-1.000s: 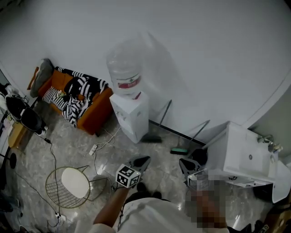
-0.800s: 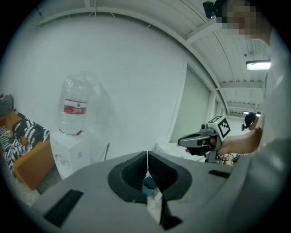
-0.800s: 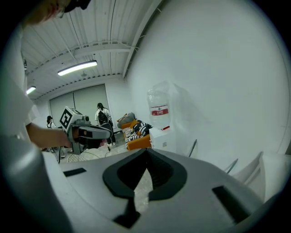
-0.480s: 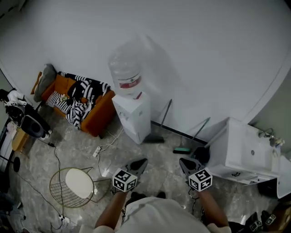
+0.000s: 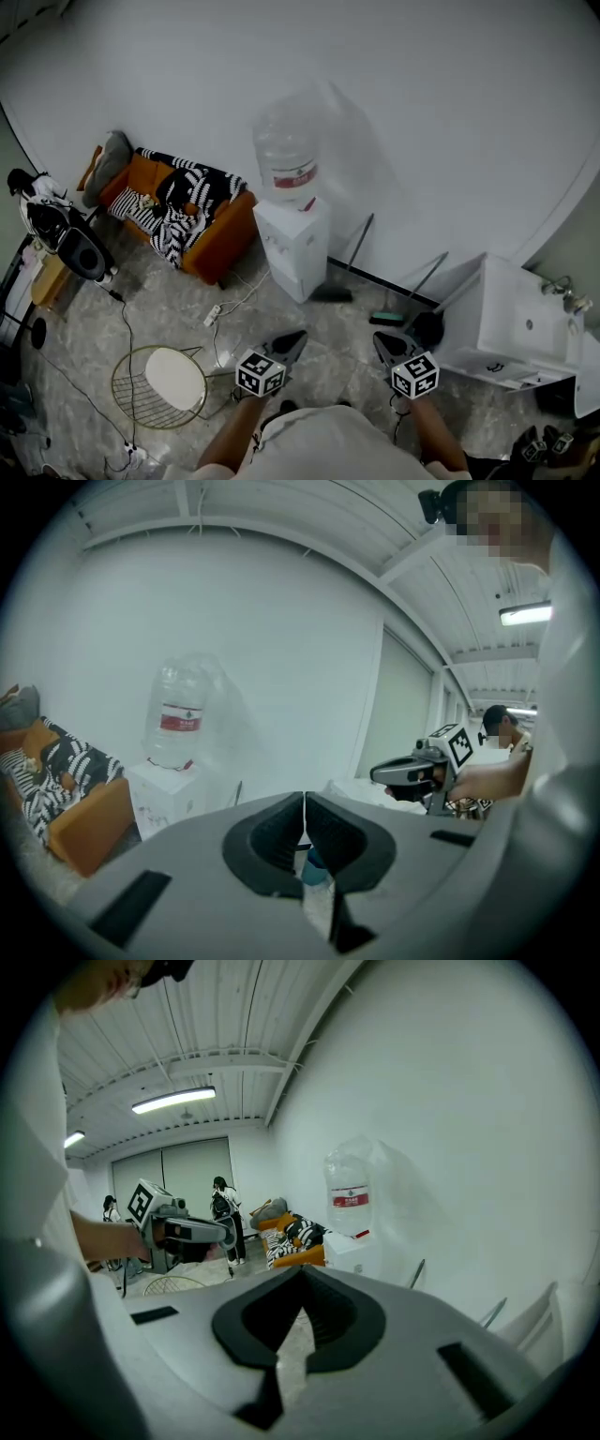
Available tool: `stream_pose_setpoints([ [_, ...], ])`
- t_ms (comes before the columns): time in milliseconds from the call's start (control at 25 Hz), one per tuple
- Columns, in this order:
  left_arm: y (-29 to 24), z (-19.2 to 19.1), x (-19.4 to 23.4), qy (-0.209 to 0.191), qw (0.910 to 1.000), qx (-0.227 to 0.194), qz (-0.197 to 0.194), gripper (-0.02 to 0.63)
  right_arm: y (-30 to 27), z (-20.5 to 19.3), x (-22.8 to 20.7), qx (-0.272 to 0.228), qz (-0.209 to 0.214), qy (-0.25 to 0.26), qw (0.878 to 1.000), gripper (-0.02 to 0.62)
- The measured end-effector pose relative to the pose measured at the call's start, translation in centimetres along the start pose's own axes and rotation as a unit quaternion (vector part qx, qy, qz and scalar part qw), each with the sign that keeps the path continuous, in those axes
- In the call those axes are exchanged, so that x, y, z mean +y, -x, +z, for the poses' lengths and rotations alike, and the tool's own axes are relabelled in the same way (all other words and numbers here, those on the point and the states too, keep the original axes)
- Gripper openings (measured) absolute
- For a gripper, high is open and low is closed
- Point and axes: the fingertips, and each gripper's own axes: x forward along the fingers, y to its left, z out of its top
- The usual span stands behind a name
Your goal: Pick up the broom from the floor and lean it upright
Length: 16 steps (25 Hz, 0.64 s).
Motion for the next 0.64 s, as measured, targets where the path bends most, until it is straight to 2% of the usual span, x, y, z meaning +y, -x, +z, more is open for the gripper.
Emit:
stream_pose_setpoints([
  [360,0.8,-0.8,1.2,0.013,0.9999,-0.007,0.002,0.01,-1.4,-0.1,2.2,0.015,0.01,0.025,1.0,0.0],
  [640,0.2,-0.6,1.4,0.015,0.9999,-0.008,-0.001,0.01,-1.6,0.6,1.4,0.012,0.007,0.029,0.999,0.0],
])
